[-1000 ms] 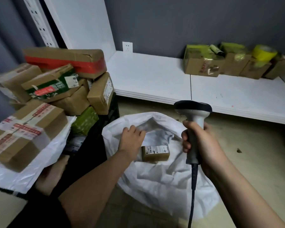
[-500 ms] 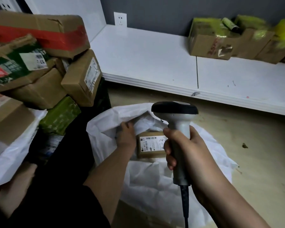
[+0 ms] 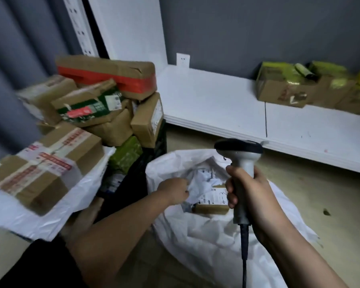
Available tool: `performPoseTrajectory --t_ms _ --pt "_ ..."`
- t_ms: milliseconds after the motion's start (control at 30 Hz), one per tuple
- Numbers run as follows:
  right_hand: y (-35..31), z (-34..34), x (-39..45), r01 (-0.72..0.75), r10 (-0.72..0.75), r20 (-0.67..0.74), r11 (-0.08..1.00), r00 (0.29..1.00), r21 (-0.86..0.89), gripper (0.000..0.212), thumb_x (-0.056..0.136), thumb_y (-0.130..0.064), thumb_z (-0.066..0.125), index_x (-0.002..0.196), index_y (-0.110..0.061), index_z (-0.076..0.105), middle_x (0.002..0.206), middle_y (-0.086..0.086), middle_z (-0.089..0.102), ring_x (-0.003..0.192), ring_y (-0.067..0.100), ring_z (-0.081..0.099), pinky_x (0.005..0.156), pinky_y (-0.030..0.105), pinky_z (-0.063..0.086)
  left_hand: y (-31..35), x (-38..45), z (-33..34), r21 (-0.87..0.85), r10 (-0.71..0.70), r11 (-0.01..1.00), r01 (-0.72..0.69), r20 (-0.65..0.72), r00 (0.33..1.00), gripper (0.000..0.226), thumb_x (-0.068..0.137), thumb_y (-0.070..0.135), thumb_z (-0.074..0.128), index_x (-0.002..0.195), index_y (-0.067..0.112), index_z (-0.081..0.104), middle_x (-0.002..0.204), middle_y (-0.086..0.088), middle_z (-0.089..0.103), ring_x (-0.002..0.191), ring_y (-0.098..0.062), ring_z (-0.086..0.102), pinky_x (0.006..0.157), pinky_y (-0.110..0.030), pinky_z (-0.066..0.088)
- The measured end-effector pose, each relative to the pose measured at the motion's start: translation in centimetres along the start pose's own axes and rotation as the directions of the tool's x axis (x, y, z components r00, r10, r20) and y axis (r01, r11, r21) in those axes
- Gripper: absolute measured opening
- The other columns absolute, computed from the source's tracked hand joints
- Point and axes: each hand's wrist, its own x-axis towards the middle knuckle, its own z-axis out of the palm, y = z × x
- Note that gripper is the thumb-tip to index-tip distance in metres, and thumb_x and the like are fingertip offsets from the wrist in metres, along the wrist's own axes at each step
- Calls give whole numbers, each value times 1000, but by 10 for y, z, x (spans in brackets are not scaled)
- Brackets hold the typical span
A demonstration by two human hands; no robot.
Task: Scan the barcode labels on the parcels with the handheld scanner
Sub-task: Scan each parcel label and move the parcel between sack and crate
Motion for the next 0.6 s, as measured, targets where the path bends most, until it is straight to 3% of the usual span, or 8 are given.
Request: performPoseTrajectory --t_ms 100,200,267,367,433,500,600 --pt "-10 21 -16 29 -30 49 999 998 24 15 94 -16 57 100 -9 45 53 0 47 38 13 38 41 25 34 -7 -58 -38 36 43 999 -38 -141 989 31 98 30 48 125 16 57 122 -2 63 110 -21 58 81 -29 45" --pt "-16 47 -32 76 -79 110 997 991 30 14 95 -15 56 101 -9 45 53 1 47 37 13 38 41 25 34 -24 -116 -73 11 23 1000 -21 -332 943 28 96 33 50 120 21 59 113 1 67 104 -19 61 79 -30 49" --pt "-17 65 -43 102 -104 152 995 983 21 13 96 -13 55 100 -9 44 54 3 47 38 13 38 42 26 33 -45 -151 -92 -9 -13 1000 10 -461 888 28 94 34 53 119 22 58 109 2 66 102 -19 61 78 -30 49" --pt "-14 91 -55 111 -111 217 994 970 11 13 96 -12 55 99 -10 42 55 4 46 38 13 38 41 26 34 -83 -194 -112 110 5 990 88 -653 757 41 89 40 56 125 20 53 117 -3 59 109 -24 56 86 -37 48" --pt "-11 109 -61 107 -106 255 994 961 11 14 96 -11 55 99 -9 42 54 4 46 37 14 37 41 27 33 -112 -220 -119 127 -94 962 243 -679 728 63 84 49 60 137 21 41 133 -5 48 125 -26 44 98 -40 41" --pt "-9 122 -65 101 -103 290 995 952 21 14 96 -10 55 99 -9 41 52 4 45 36 13 37 40 26 33 -140 -240 -120 41 -290 914 404 -632 718 92 74 61 65 147 24 24 148 -8 30 138 -28 27 109 -43 29" --pt "-5 136 -67 115 -116 321 993 940 19 14 96 -8 55 99 -8 41 52 5 45 34 14 36 37 24 32 -174 -251 -115 -77 -465 863 499 -510 724 120 61 72 70 152 27 6 158 -12 8 145 -33 11 114 -49 20"
